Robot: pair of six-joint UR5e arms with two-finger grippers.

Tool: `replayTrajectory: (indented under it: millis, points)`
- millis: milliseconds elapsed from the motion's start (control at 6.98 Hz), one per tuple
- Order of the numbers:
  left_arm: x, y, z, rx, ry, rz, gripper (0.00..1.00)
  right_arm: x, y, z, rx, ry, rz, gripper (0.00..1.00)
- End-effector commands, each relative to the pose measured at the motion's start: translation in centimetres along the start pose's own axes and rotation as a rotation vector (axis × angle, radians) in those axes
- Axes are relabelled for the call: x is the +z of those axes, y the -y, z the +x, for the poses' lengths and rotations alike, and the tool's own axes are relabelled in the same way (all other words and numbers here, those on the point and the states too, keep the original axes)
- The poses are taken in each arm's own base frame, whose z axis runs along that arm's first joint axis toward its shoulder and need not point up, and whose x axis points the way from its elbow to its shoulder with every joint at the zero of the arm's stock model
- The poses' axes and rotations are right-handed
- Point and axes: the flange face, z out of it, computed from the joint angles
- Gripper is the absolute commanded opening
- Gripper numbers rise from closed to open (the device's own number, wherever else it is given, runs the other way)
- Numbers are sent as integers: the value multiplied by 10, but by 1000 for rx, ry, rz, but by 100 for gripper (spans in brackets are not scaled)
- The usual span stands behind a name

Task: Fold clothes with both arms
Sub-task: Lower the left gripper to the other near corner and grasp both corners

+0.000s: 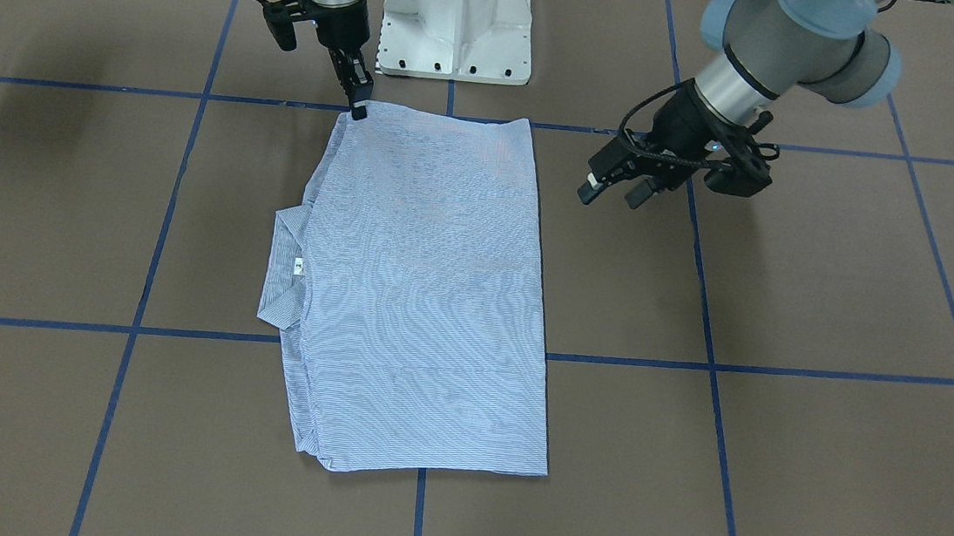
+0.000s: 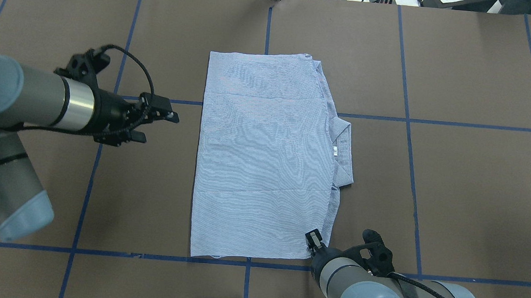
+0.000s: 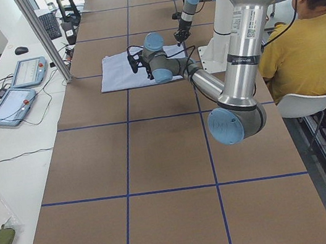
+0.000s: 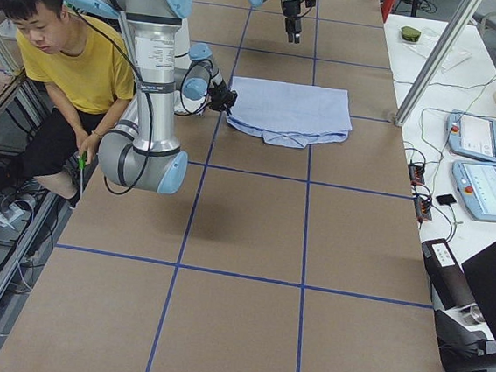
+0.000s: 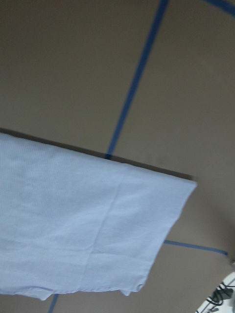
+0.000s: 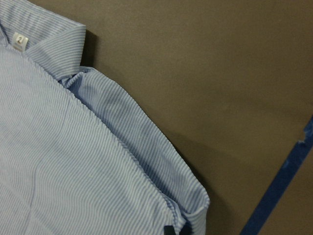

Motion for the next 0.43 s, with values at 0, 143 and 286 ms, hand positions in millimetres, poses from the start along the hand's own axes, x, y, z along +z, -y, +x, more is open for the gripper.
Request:
replayTrajectory:
  millis: [0,143,286]
  points:
    - [34,-102,-17,-185,10,-43,98,-4,1,0,1,3,-5,0]
    - [53,-139,-27,-190,17,-16,98,-3,2,0,1,2,-4,0]
    - [72,-167,-43,-191,45,-10,98,-2,4,2,0,-2,-1,0]
